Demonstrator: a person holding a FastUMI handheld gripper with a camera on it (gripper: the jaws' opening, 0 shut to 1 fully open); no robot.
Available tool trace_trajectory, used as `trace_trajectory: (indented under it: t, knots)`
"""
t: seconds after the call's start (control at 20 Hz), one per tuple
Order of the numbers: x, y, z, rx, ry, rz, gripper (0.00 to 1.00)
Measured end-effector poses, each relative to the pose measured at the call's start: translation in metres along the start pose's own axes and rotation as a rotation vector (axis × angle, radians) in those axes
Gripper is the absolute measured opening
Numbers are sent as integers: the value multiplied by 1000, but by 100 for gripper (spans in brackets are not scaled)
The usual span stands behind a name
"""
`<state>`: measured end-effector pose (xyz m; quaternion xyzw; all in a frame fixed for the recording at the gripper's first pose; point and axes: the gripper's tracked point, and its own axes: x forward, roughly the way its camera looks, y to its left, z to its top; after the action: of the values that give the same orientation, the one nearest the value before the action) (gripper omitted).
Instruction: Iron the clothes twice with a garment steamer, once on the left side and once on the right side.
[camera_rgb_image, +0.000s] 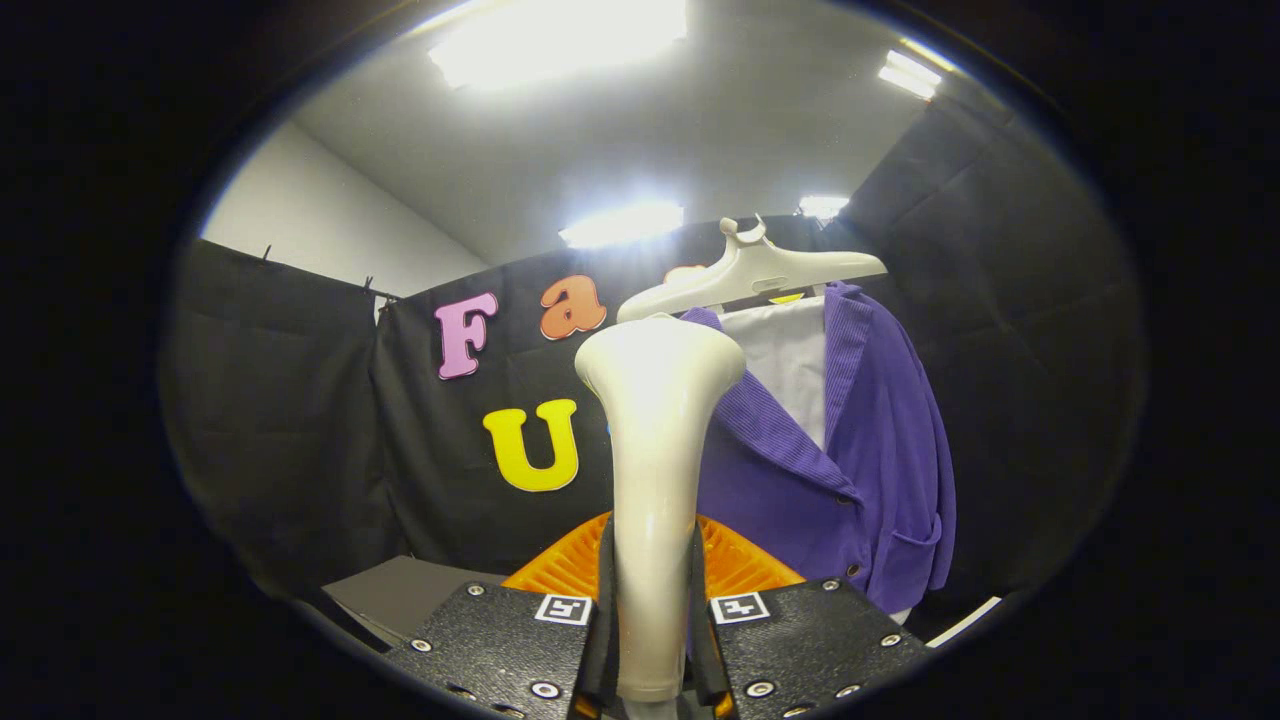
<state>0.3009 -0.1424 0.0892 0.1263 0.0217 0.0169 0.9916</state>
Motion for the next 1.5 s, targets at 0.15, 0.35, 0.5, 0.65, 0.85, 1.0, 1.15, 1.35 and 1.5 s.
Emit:
trace_trajectory:
  t: [0.15,0.35,0.5,0.65,0.85,1.0,1.15,1.35,1.5]
  knots:
    - [32,-16,-9,-3,15,-29,29]
    - [51,-35,-39,-18,62,-63,29]
    - [52,-46,-66,-10,102,-85,29]
    - [45,-57,-92,-4,143,-103,29]
    - [29,-71,-129,17,203,-127,29]
    - [15,-80,-160,32,256,-145,29]
    - [4,-84,-192,46,312,-162,29]
    - [-13,-89,-240,71,390,-190,29]
    - [-20,-91,-274,91,455,-214,29]
